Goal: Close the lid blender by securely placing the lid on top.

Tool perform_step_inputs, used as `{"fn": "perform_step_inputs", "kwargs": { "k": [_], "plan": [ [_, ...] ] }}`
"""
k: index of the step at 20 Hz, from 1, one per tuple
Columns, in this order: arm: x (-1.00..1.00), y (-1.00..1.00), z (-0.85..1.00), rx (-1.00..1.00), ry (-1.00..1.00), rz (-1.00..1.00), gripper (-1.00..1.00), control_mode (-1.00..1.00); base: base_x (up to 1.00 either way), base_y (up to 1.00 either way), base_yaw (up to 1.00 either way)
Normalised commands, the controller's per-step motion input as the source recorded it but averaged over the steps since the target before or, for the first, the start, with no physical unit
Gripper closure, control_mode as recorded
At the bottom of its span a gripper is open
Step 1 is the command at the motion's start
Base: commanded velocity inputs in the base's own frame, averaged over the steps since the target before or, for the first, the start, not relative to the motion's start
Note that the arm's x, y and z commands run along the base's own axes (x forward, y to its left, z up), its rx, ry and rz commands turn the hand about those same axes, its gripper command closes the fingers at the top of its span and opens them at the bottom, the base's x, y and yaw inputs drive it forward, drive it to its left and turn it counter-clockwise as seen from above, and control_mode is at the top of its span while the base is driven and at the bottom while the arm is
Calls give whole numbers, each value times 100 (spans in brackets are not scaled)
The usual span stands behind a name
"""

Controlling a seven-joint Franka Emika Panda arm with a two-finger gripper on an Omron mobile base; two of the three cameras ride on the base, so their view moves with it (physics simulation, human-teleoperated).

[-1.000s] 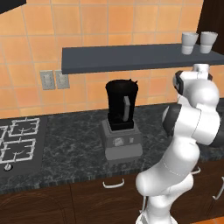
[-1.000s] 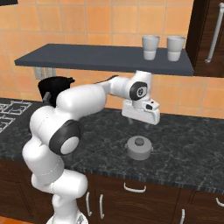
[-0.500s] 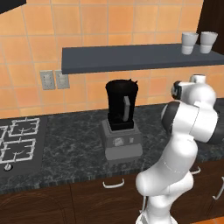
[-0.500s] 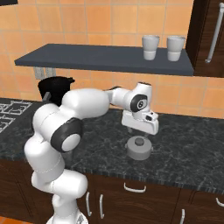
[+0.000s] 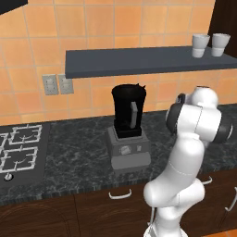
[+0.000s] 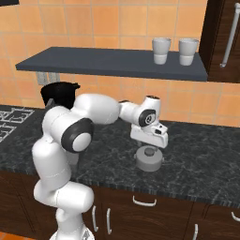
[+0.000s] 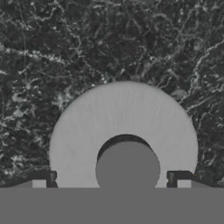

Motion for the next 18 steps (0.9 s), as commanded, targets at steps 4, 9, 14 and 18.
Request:
{"fn": "perform_step_inputs", "kwargs": {
  "k": [4, 9, 14, 18],
  "plan": [
    [25, -22, -32, 0, -3, 3, -100, -100, 0, 0, 0],
    [-1, -26, -8, 3, -1, 1, -100, -100, 0, 0, 0],
    [-19, -1, 0, 0, 0, 0, -100, -100, 0, 0, 0],
    [-4, 0, 0, 0, 0, 0, -100, -100, 0, 0, 0]
  ]
}}
